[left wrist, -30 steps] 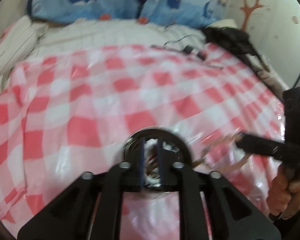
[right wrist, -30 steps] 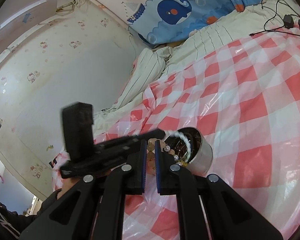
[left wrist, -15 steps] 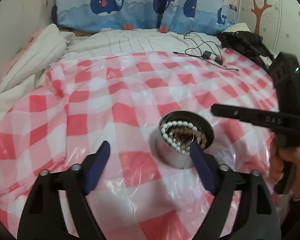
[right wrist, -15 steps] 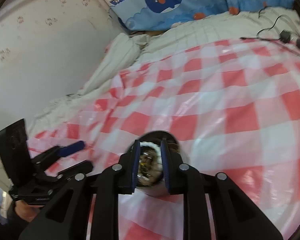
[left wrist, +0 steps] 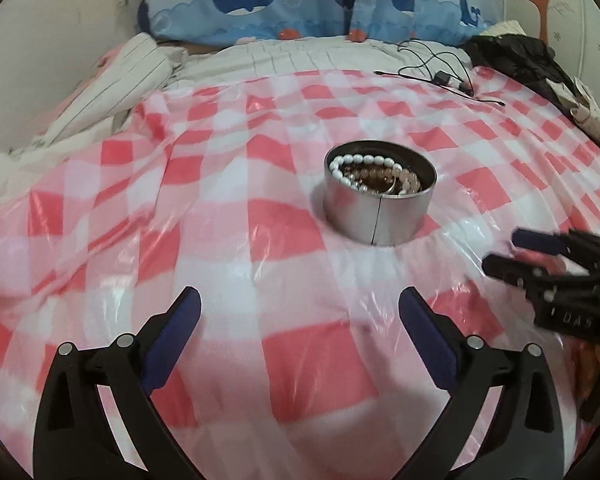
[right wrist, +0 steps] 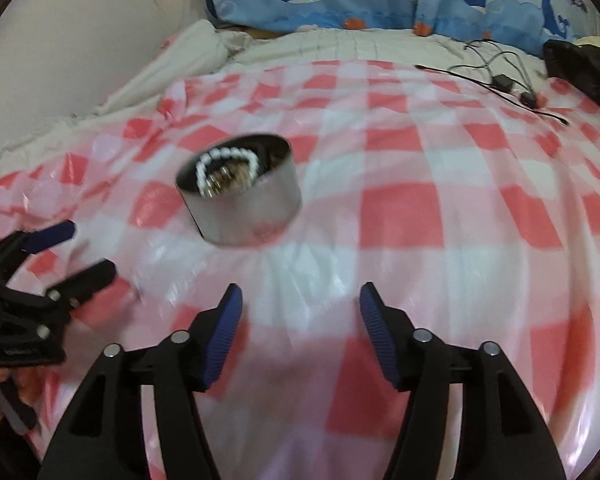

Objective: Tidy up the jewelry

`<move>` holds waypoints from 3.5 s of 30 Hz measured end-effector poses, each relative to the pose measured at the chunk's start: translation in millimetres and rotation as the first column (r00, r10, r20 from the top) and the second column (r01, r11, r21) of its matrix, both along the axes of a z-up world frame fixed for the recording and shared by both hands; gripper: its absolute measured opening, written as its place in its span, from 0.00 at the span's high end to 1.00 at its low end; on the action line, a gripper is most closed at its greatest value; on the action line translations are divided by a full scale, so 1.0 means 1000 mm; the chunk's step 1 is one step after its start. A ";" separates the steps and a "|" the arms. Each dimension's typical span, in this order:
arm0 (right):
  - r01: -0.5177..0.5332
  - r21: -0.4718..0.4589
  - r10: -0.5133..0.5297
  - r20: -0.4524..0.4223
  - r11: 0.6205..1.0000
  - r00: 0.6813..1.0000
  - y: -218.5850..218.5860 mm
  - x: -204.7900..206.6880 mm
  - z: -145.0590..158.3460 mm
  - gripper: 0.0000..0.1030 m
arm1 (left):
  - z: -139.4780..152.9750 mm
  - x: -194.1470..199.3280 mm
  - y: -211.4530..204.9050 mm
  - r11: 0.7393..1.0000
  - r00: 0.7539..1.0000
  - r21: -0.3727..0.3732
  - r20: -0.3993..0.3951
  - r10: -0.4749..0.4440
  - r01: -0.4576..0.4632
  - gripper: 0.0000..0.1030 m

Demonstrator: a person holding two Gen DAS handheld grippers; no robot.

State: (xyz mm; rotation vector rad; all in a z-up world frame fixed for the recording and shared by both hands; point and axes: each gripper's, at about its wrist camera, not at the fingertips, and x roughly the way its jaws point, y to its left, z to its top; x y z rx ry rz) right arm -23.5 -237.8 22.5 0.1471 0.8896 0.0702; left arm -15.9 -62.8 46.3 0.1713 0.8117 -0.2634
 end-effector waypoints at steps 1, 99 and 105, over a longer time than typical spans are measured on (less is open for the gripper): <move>0.012 0.003 -0.012 -0.015 1.000 1.000 -0.001 -0.005 -0.005 0.37 | -0.001 -0.002 0.001 1.000 1.000 -0.003 -0.003 0.011 -0.011 0.08; 0.062 -0.149 -0.068 -0.034 0.987 0.997 0.012 -0.027 -0.017 0.07 | -0.043 -0.019 0.003 0.998 0.993 0.019 -0.104 0.062 -0.060 0.06; 0.062 -0.150 -0.068 -0.035 0.987 0.997 0.012 -0.027 -0.017 0.07 | -0.043 -0.018 0.003 0.998 0.993 0.020 -0.104 0.062 -0.060 0.06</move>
